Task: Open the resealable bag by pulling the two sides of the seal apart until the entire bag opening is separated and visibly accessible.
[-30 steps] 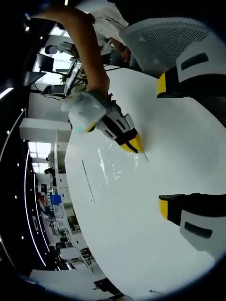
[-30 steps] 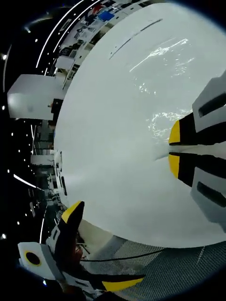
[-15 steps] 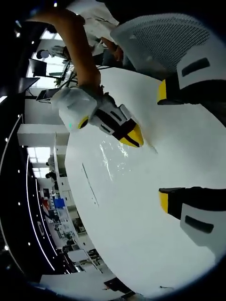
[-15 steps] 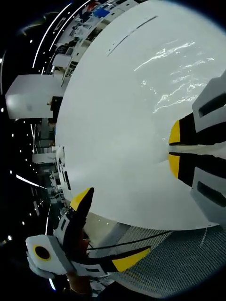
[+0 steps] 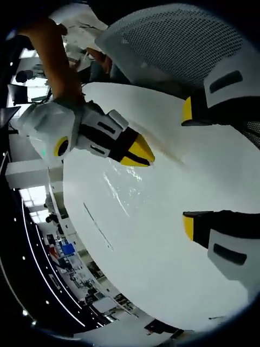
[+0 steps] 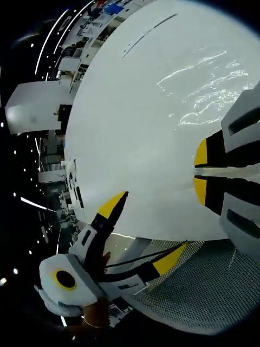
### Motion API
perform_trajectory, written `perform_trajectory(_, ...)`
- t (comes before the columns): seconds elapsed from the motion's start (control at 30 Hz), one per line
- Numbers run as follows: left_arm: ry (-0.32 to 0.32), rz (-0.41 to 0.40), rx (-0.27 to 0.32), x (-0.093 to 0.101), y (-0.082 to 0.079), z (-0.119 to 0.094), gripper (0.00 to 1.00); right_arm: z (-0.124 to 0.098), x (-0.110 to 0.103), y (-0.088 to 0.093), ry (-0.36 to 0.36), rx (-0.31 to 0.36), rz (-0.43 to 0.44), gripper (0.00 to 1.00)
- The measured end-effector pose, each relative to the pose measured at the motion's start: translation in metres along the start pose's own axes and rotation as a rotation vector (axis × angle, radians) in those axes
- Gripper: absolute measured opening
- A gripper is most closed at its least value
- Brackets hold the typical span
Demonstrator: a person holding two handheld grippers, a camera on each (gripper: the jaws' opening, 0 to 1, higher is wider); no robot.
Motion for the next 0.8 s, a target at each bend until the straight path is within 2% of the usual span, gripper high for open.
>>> perform_trajectory(0.1, 0.022, -0.001, 0.006, 0.005, -0.002, 0.005, 0.58, -0.004, -0.009, 0.002, -0.023, -0.006, -0.006, 0.01)
perform_trajectory(0.2, 0.045, 0.047, -0.013, 0.010, -0.004, 0.008, 0.54, -0.007, -0.018, 0.006, -0.047, -0.018, -0.028, 0.01)
perform_trajectory(0.3, 0.069, 0.085, -0.006, 0.015, -0.008, 0.010, 0.50, -0.010, -0.027, 0.007, -0.061, -0.021, -0.037, 0.01)
perform_trajectory(0.37, 0.102, 0.130, -0.032, 0.020, -0.008, 0.011, 0.48, -0.011, -0.031, 0.008, -0.069, -0.020, -0.033, 0.01)
perform_trajectory(0.6, 0.139, 0.316, -0.092, 0.035, -0.007, 0.017, 0.43, -0.013, -0.049, 0.010, -0.104, -0.033, -0.050, 0.01)
perform_trajectory(0.63, 0.156, 0.331, -0.091, 0.039, -0.008, 0.017, 0.43, -0.013, -0.052, 0.010, -0.110, -0.035, -0.052, 0.01)
perform_trajectory(0.67, 0.216, 0.354, -0.088, 0.049, -0.008, 0.018, 0.43, -0.013, -0.055, 0.011, -0.118, -0.041, -0.061, 0.01)
perform_trajectory(0.8, 0.209, 0.396, -0.095, 0.054, -0.009, 0.019, 0.40, -0.014, -0.063, 0.013, -0.140, -0.053, -0.079, 0.00)
Point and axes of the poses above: the point that each gripper's makers call its tool centre point, and the gripper's own axes: z roughly forward along the fingers, x roughly to its right, y roughly out of its underside, the point moved 2 cm from there along -z, roughly backward along the fingers, and after that the axes turned 4 degrees about y, right-handed, at the moved point
